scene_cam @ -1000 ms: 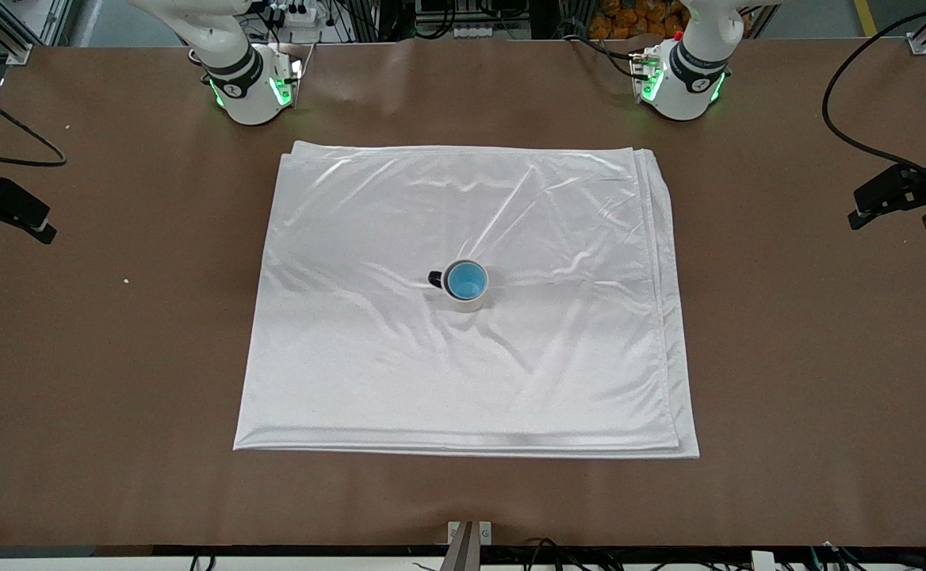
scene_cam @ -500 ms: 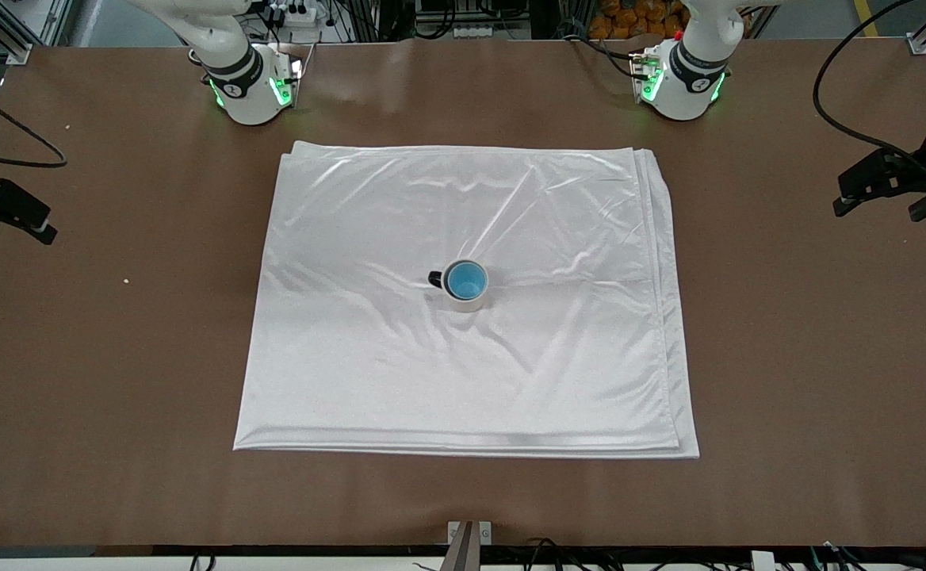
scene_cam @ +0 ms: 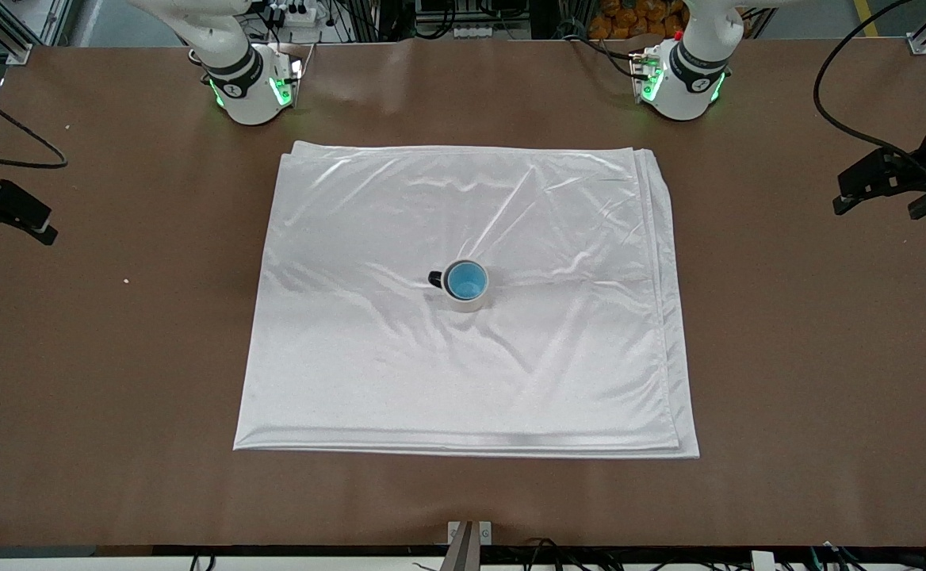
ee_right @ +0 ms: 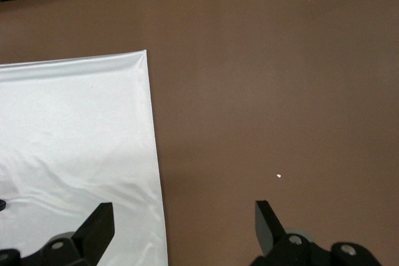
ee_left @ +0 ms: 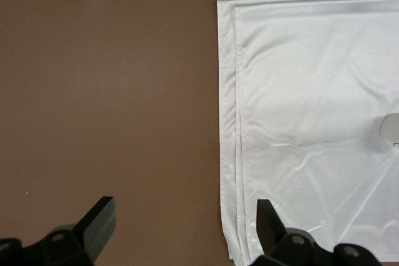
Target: Place blue cup into white mug on cloth
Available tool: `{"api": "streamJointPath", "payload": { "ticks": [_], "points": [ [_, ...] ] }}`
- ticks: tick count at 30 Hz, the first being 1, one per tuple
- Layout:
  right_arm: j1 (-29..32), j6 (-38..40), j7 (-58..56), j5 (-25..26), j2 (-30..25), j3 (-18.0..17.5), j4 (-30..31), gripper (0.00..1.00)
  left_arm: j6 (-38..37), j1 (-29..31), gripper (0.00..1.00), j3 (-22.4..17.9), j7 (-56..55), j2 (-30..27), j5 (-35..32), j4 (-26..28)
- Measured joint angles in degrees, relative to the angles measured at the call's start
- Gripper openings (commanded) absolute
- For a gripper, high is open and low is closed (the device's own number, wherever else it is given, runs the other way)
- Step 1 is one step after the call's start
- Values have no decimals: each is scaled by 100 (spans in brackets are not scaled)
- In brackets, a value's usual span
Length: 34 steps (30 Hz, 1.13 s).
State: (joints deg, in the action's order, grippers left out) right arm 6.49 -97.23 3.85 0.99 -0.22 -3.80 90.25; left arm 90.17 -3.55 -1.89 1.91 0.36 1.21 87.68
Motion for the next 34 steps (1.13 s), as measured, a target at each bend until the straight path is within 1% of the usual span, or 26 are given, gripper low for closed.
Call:
{"api": "streamJointPath", "payload": {
  "ticks": [34],
  "points": [
    [0,-3,0,0,39,0,0,100,2,0,100,-17,0,11,0,75]
  ]
}}
